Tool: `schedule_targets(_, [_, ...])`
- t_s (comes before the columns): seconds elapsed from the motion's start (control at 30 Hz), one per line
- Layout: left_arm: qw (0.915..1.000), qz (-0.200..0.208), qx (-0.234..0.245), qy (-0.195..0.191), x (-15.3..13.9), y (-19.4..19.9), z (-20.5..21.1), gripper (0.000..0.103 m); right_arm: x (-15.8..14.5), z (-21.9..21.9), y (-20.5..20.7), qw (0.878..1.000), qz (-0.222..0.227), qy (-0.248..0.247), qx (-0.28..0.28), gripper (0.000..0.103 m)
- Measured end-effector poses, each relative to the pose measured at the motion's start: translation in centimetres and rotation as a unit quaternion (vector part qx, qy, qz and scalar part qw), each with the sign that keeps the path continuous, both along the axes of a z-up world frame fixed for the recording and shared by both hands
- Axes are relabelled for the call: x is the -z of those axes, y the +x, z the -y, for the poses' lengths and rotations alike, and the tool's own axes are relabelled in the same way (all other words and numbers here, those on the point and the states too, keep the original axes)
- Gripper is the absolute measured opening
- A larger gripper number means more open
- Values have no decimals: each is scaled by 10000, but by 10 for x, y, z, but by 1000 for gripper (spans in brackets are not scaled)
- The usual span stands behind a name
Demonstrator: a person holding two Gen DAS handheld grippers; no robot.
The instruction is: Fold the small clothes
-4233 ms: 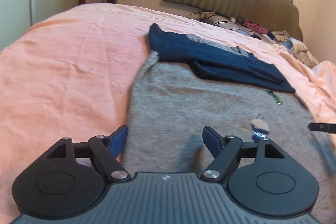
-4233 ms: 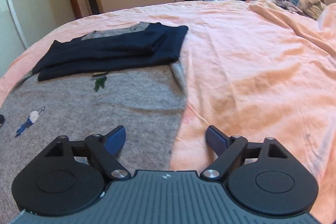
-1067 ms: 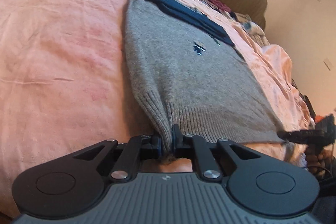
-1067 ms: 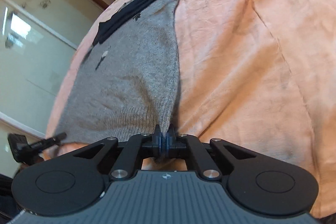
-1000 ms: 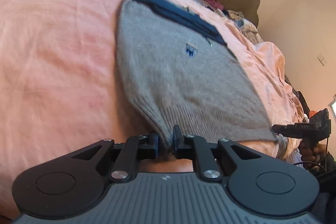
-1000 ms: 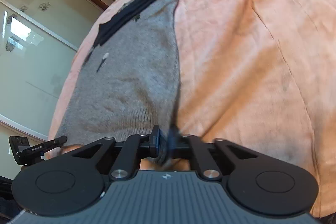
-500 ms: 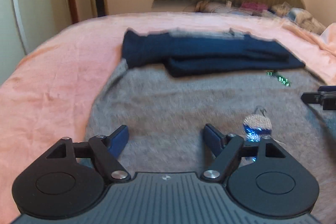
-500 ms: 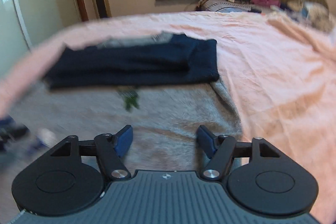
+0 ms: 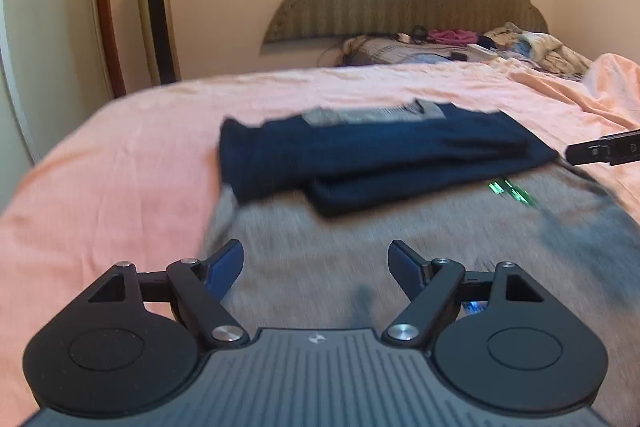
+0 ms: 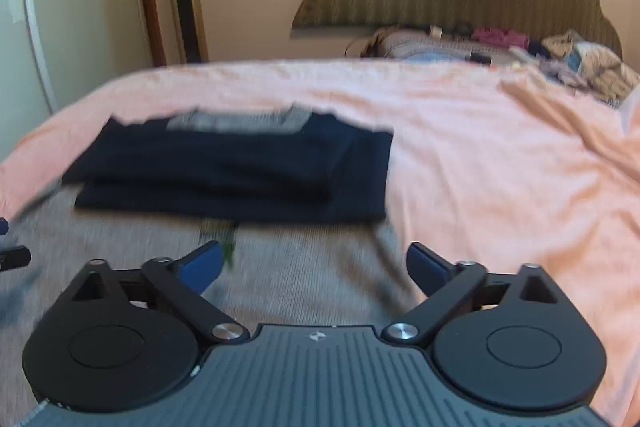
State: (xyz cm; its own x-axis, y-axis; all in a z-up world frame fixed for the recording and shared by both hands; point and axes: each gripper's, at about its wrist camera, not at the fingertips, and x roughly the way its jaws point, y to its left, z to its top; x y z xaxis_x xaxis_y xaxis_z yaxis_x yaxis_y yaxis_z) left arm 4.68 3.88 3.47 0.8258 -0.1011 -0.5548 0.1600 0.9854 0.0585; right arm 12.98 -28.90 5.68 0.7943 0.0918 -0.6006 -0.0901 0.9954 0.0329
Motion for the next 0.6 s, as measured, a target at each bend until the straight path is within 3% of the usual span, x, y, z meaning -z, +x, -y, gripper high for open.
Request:
schedule_targets(0.1, [9955, -284, -635, -636, -5, 59, -23, 80, 0, 23, 53, 9982, -303, 176, 482, 100])
schedule_targets(0.2, [9777, -659, -1179, -1606, -2, 119, -59, 79, 10, 49, 100, 9929, -585, 662, 792, 98])
schedule_targets(0.27, [9705, -900, -1216, -1876, 5, 153, -70, 79, 18, 57, 126, 9897, -656, 773, 1012, 97])
schedule_targets(0.3, [9693, -1004, -1217, -1886, 8, 167, -70, 75, 23, 59, 136, 9885, -700, 829, 1057, 91])
schedule_targets(0.33, [9690, -1095, -1208, -1856, 12, 179, -69, 67, 29, 59, 146, 9876, -766, 914, 1024, 88])
schedule_targets(0.37, [9685, -1238, -1103, -1857, 18, 191, -67, 47, 35, 57, 155, 9873, -840, 952, 958, 80])
schedule_targets(0.4, [9699, -1263, -1020, -1817, 22, 197, -64, 41, 41, 52, 160, 9885, -876, 912, 828, 73])
schedule_targets(0.43, [9744, -1153, -969, -1668, 23, 200, -61, 35, 46, 46, 164, 9909, -854, 784, 679, 73])
schedule_targets(0.47, [9772, -1152, -908, -1535, 26, 204, -59, 18, 49, 40, 165, 9936, -788, 576, 561, 72])
schedule_targets(0.5, [9811, -1062, -926, -1328, 27, 205, -58, 5, 50, 34, 163, 9960, -681, 376, 430, 66])
schedule_targets(0.53, [9822, -950, -1009, -1269, 27, 205, -61, 5, 51, 35, 162, 9965, -620, 440, 349, 56])
schedule_targets(0.57, [9817, -894, -1078, -1292, 29, 202, -66, 4, 47, 45, 164, 9946, -625, 748, 369, 21])
schedule_targets(0.6, [9826, -789, -1073, -1294, 32, 198, -68, 5, 50, 57, 165, 9919, -682, 924, 537, 8])
